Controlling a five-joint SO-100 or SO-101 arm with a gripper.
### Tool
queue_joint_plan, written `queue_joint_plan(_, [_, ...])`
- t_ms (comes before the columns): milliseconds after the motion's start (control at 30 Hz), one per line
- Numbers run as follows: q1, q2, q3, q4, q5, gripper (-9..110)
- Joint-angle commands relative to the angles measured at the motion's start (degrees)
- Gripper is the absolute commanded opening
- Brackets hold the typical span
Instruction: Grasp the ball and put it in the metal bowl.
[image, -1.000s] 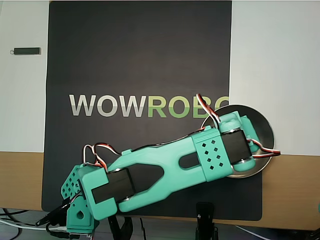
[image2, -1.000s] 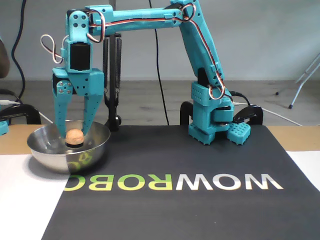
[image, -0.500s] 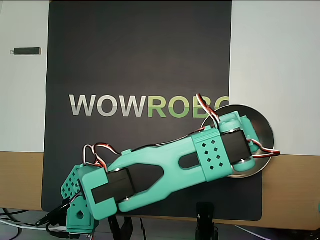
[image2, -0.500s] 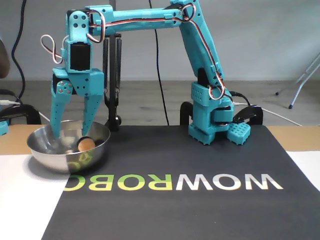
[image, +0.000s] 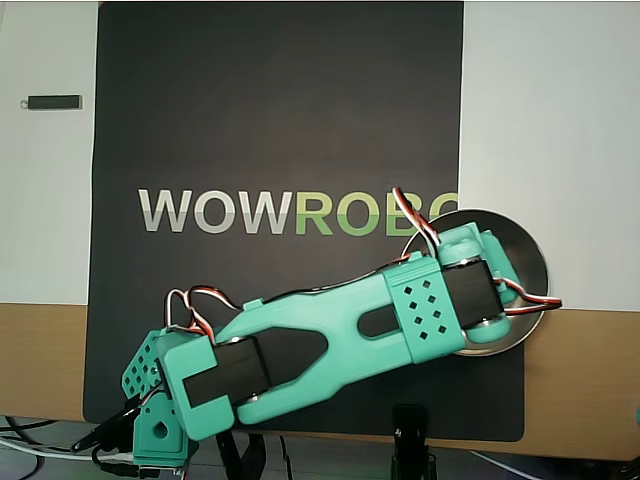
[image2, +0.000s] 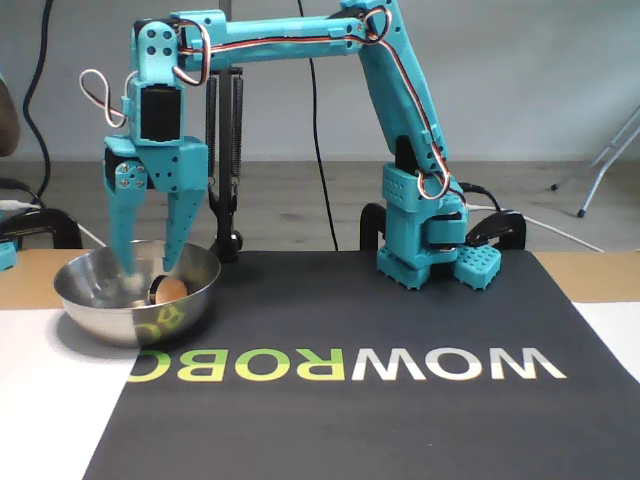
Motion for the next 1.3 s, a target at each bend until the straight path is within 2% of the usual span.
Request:
queue_joint_plan(0, [0.1, 0.4, -2.4, 0.0, -0.3, 16])
queue_joint_plan(167, [0.0, 0.6, -2.4, 0.0, 0.0, -1])
queue_joint_plan(567, [-7.1, 6.1, -1.8, 7.1, 0.8, 0])
queue_joint_plan(767, [-16.3, 11.2, -1.7, 10.7, 5.4, 0])
queue_joint_plan(1267, [-41.0, 16.2, -1.3, 10.7, 17.4, 0])
